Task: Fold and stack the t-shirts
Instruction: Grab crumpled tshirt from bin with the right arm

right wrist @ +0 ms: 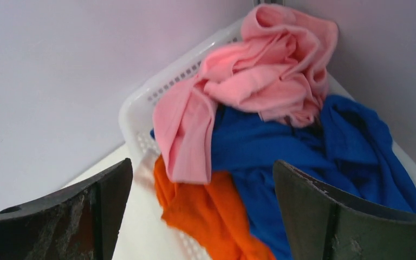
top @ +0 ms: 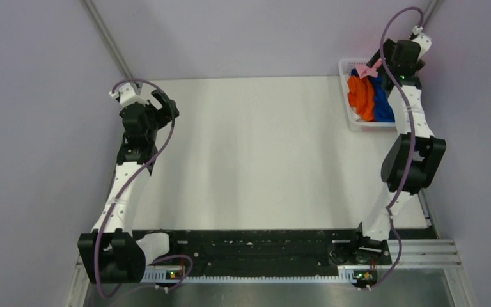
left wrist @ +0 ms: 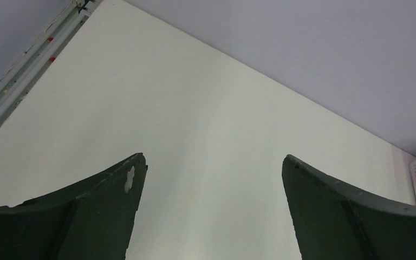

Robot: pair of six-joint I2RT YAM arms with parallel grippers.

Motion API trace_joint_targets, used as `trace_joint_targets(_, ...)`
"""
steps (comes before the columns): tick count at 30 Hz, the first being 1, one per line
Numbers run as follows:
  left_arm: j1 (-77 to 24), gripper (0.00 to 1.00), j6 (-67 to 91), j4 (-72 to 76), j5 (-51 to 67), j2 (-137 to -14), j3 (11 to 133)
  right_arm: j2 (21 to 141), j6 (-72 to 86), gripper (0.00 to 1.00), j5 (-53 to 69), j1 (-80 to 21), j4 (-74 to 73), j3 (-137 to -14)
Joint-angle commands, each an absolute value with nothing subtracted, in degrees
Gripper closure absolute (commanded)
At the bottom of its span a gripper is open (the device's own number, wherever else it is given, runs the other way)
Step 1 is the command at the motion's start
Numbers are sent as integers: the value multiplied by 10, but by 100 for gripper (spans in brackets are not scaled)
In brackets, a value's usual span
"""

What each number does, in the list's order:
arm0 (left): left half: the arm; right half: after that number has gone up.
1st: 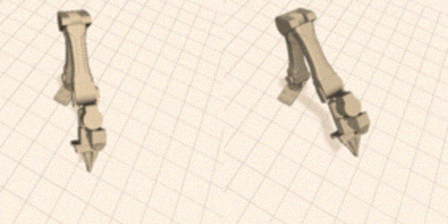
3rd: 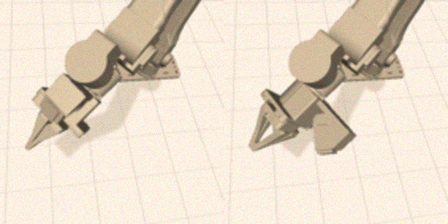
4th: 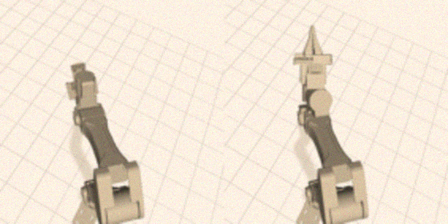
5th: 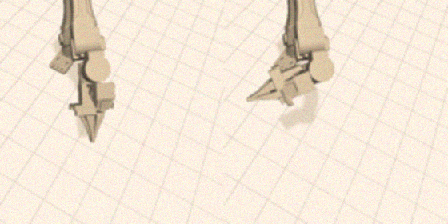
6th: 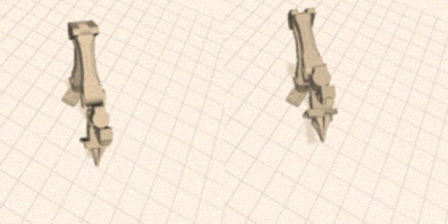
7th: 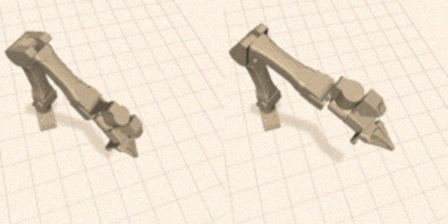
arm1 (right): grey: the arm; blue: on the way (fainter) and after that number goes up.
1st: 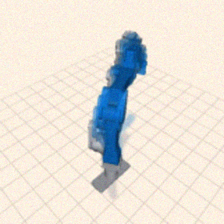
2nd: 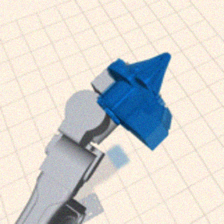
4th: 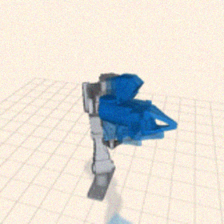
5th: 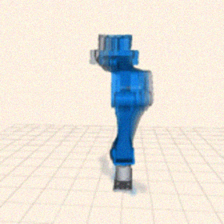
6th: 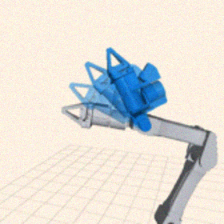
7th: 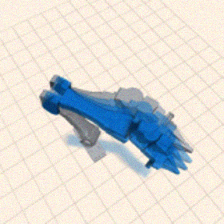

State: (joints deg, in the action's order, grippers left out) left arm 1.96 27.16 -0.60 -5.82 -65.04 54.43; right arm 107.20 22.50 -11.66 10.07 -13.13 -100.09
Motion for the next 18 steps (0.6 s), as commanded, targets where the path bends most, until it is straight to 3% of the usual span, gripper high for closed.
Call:
trace_joint_targets(1,20,1,279,16,-62,-653,569,1181,216,1,-110,119,-165,-1144)
trace_joint_targets(6,20,1,290,27,-57,-652,558,1301,226,1,-133,145,-209,-1303)
trace_joint_targets(14,20,1,299,31,-50,-668,558,1372,303,5,-72,184,-103,-1318)
trace_joint_targets(16,20,1,301,27,-48,-676,566,1384,317,13,-45,186,-77,-1320)
trace_joint_targets(18,19,1,303,22,-45,-683,574,1394,331,30,-18,188,-56,-1327)
